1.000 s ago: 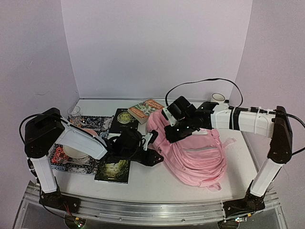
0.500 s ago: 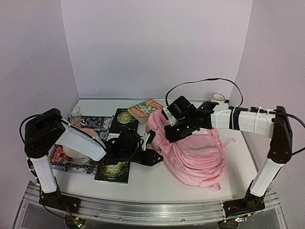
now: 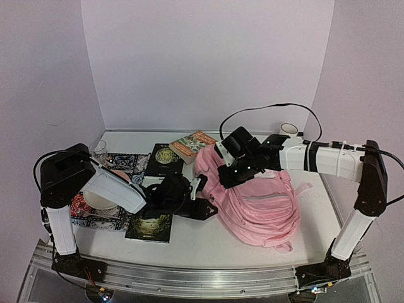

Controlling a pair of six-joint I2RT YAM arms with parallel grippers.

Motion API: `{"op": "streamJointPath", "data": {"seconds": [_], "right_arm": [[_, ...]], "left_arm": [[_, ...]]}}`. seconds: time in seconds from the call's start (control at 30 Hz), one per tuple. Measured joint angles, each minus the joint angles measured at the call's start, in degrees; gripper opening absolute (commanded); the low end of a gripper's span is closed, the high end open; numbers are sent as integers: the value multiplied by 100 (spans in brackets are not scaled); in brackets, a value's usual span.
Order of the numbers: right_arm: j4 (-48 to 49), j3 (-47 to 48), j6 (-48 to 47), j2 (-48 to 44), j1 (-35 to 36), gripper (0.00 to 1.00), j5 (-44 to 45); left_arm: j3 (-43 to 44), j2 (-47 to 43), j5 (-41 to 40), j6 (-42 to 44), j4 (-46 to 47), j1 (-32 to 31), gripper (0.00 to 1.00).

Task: Pack the student bag
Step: Grab the largest pocket of the student bag.

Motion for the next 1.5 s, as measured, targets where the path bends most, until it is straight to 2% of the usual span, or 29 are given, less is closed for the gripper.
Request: {"op": "streamJointPath", "data": {"seconds": [0.47,0.67,0.83,1.17,1.5], "right_arm": [[48,0,10,0,-4,0,-9],[63,0,11,0,-4,0,-11],[98,0,12,0,-8,0,-9],[102,0,125,0,-57,0,108],[-459,26,302,3,-94,0,84]], "left_arm": [[156,66,132,-186,165,0,29],[156,66,106,-355,165,11,16],[156,66,1,-470,162,21,0],[-46,-12,-200,-382,338,-71,0],[-128,-205,-1479,285,112,-953,0]]}}
